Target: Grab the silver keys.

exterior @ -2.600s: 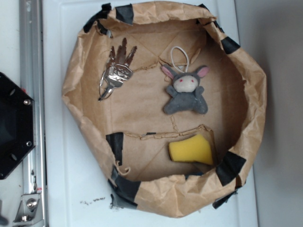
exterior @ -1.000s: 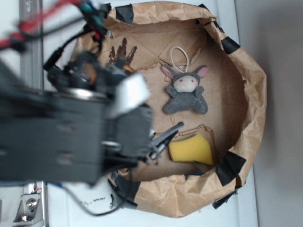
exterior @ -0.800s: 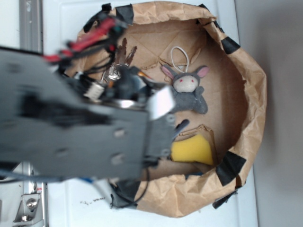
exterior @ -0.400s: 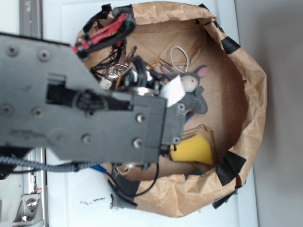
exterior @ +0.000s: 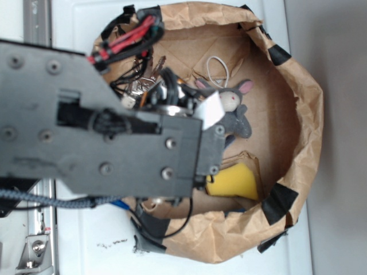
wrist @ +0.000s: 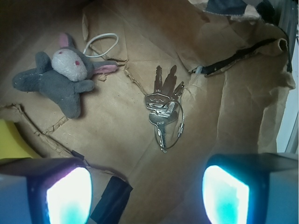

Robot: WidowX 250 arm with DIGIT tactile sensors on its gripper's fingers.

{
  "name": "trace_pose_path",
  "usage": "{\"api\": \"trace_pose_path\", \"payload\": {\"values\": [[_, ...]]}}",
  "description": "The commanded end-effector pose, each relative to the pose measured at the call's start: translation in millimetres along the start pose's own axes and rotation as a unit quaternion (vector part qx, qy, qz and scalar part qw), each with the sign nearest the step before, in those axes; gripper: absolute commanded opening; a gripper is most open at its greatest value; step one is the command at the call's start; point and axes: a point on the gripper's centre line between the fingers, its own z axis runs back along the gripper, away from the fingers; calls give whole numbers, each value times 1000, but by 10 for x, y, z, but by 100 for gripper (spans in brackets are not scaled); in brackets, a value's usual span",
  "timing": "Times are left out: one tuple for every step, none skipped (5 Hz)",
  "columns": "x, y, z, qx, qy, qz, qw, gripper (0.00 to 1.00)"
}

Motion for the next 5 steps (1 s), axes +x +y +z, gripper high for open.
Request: {"api": "trace_pose_path", "payload": {"values": [[133,-120,-32,-42,-35,-37,998,100],[172,-170,-125,-47,-43,-51,997,100],[262,-228,-240,-37,-32,-42,998,100],[271,-103,-459,-28,-33,-40,998,100],[250,43,-578,-24,-29,-56,998,100]]}}
